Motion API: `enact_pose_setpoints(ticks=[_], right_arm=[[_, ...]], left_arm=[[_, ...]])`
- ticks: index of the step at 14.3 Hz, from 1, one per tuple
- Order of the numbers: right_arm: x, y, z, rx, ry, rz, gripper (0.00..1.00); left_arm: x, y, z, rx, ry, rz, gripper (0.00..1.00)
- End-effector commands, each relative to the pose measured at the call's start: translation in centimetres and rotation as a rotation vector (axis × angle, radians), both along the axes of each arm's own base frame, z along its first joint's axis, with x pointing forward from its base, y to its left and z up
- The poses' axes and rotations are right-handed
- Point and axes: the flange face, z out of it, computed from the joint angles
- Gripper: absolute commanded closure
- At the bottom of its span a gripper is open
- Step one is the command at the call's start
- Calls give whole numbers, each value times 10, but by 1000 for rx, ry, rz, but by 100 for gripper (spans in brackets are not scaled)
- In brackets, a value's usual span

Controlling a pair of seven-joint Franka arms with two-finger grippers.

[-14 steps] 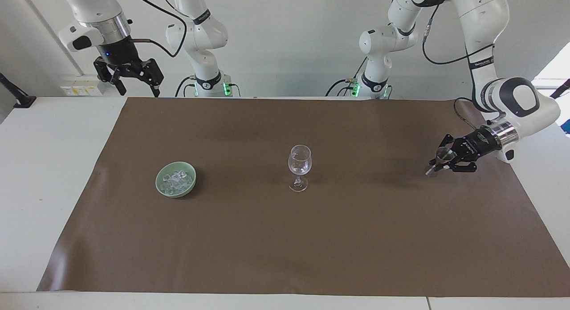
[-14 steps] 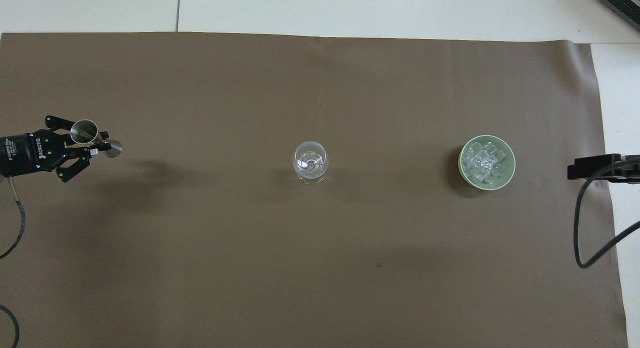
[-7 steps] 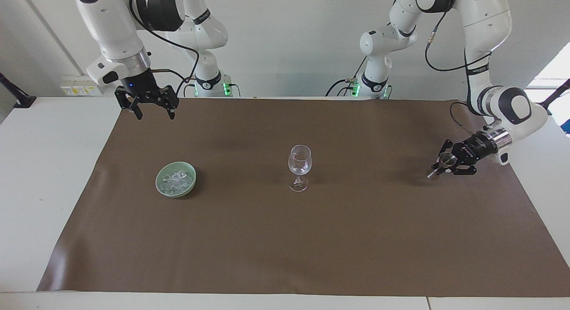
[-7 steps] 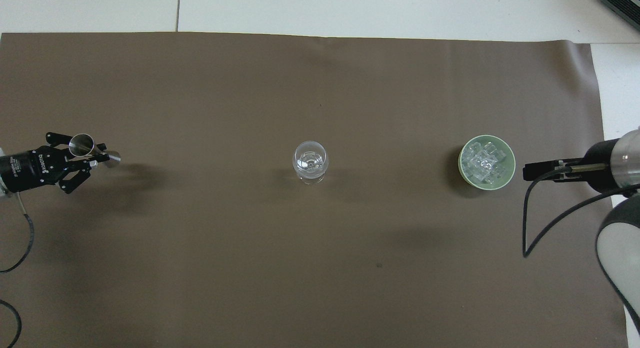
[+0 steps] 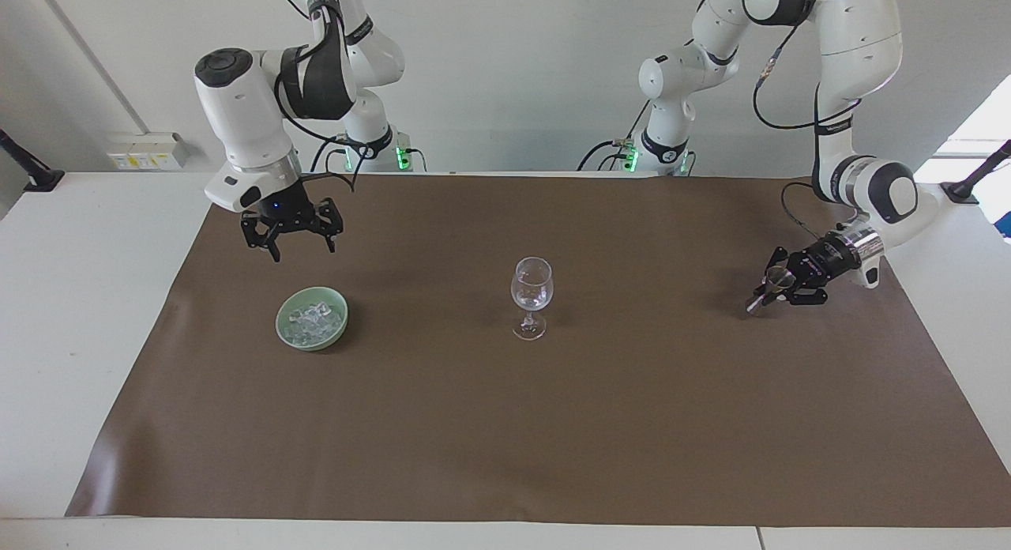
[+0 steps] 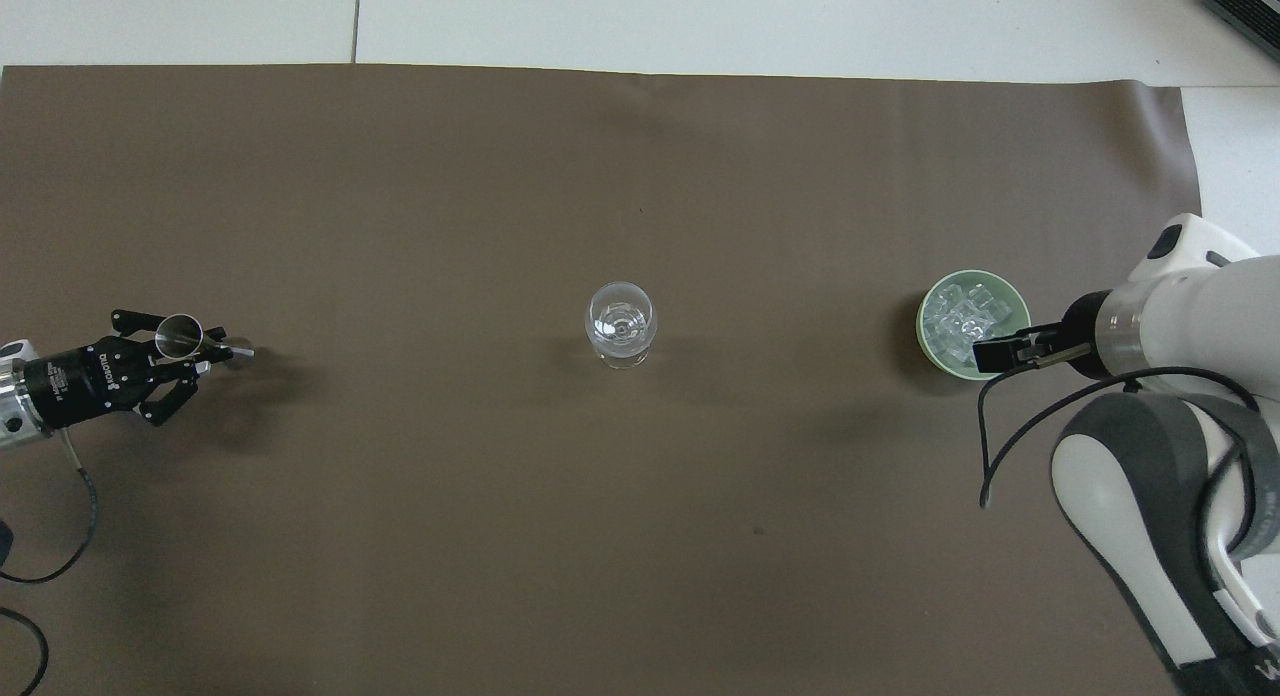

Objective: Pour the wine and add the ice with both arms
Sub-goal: 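Open the left gripper while the right gripper reaches into the green bowl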

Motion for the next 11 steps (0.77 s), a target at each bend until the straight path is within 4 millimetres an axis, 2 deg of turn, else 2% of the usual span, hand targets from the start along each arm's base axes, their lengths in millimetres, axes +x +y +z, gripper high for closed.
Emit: enact_pose_setpoints(ticks=[1, 3, 7, 10, 11], right_arm=[[14, -6, -47, -18, 9, 52, 0], [23, -8, -67, -25, -3, 63, 0], [30, -28, -99, -37, -7, 71, 0], [25, -29, -112, -37, 15, 71, 0], [18, -28, -117, -35, 27, 73, 1]], left_arm=[[-7, 1, -6, -11, -15, 22, 100], [-9, 3, -8, -12, -14, 30, 100], [-16, 2, -18, 7, -14, 35, 100], [-16, 3, -17, 6, -16, 39, 100], [-16, 4, -17, 5, -14, 39, 80]])
